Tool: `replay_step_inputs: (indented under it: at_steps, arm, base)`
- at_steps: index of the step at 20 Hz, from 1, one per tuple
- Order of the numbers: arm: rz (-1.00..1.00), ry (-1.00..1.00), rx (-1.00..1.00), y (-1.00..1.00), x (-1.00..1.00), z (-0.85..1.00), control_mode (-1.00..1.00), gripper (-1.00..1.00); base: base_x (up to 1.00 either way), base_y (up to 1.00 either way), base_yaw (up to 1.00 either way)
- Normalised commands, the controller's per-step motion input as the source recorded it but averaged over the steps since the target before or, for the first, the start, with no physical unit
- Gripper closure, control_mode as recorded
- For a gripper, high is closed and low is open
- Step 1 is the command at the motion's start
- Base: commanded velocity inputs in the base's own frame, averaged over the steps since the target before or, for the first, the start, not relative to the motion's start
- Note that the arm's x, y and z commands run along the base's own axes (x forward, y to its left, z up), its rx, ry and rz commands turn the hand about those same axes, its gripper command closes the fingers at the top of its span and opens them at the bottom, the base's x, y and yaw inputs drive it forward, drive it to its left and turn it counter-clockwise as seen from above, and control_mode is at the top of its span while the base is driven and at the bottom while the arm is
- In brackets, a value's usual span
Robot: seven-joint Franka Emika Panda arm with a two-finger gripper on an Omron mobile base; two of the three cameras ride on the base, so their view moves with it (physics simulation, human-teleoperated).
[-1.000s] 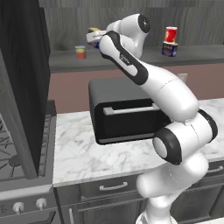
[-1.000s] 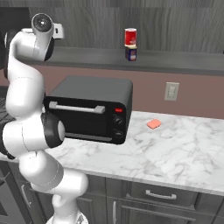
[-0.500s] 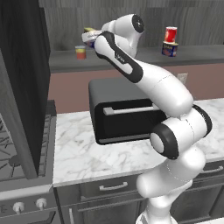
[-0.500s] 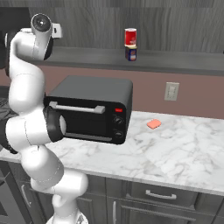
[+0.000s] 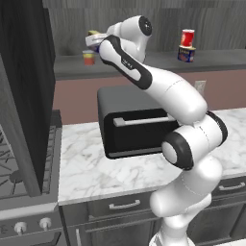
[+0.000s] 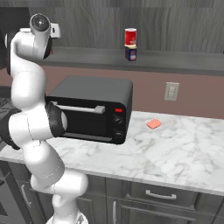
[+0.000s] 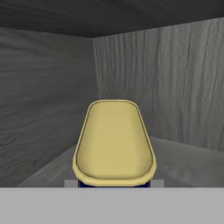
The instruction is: Stack two cans on top of the other two cans in the cabinet.
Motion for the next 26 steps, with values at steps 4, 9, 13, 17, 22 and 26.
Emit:
replay_step_inputs:
  at_steps: [4, 9, 13, 17, 22, 26]
  arm:
    - [0.0, 0.0, -0.01, 0.11, 0.1, -0.07, -1.0, 1.0]
    - [0.0, 0.0, -0.02, 0.01, 0.06, -0.07, -1.0, 1.0]
    - [0.0, 0.0, -0.03, 0.0, 0.05, -0.04, -1.0, 1.0]
    - [0.0, 0.0, -0.02, 0.0, 0.03, -0.01, -1.0, 1.0]
    - [0.0, 0.0, 0.0, 0.01, 0.04, -0.01, -1.0, 1.0]
    - [0.0, 0.0, 0.0, 0.04, 0.07, 0.0, -1.0, 1.0]
  base:
    - [0.0, 0.0, 0.0]
    - [0.0, 0.0, 0.0]
    - [0.0, 0.0, 0.0]
    - [0.0, 0.0, 0.0]
    - [0.0, 0.0, 0.0]
    - [0.0, 0.0, 0.0]
